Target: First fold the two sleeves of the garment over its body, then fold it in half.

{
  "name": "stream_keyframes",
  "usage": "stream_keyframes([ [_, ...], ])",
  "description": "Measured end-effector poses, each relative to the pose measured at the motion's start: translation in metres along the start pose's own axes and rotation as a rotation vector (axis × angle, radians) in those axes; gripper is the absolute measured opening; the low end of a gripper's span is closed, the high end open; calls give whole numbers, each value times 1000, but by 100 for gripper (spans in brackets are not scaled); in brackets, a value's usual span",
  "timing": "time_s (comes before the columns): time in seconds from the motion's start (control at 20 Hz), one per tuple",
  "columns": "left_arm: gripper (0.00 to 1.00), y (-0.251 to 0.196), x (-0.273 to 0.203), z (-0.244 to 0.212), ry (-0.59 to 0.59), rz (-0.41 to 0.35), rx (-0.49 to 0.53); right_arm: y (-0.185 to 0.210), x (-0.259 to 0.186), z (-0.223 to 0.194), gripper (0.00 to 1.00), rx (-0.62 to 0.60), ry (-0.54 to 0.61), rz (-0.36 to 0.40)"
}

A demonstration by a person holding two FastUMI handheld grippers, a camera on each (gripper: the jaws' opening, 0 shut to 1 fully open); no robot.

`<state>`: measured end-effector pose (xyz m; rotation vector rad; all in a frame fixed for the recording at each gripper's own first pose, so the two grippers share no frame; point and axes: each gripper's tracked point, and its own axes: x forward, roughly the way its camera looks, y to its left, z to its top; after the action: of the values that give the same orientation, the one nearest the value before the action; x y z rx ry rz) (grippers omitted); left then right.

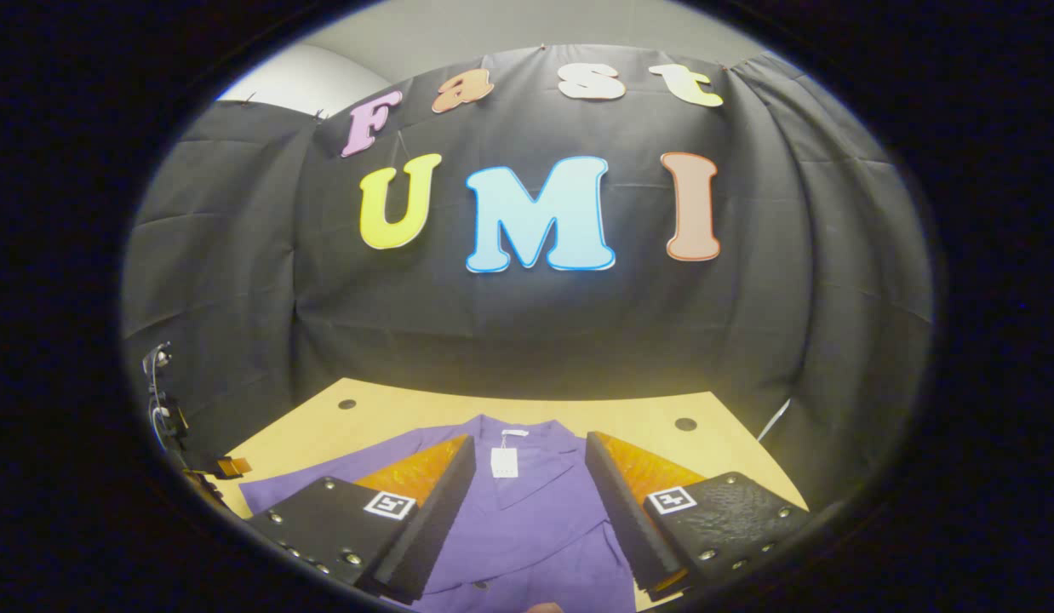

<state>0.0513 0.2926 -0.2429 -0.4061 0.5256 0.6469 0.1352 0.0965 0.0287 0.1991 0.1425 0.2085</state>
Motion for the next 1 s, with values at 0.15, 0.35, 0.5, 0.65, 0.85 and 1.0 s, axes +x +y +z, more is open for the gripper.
stream_keyframes([
  [0.15,96,24,19,-14,68,70,-35,-8,-4,3,84,33,-3,-15],
  [0.35,95,47,37,-30,147,134,-76,-13,-5,2,84,33,9,-22],
  [0.5,95,59,52,-52,232,187,-64,-11,-4,-4,84,24,33,-15],
  [0.65,98,64,70,-68,304,215,-85,-10,-3,-7,84,26,42,-9],
  [0.85,96,74,76,-86,370,219,-74,-13,-2,-11,84,31,68,-13],
  [1.0,100,56,78,-88,374,213,-4,-9,1,-13,84,35,81,0],
])
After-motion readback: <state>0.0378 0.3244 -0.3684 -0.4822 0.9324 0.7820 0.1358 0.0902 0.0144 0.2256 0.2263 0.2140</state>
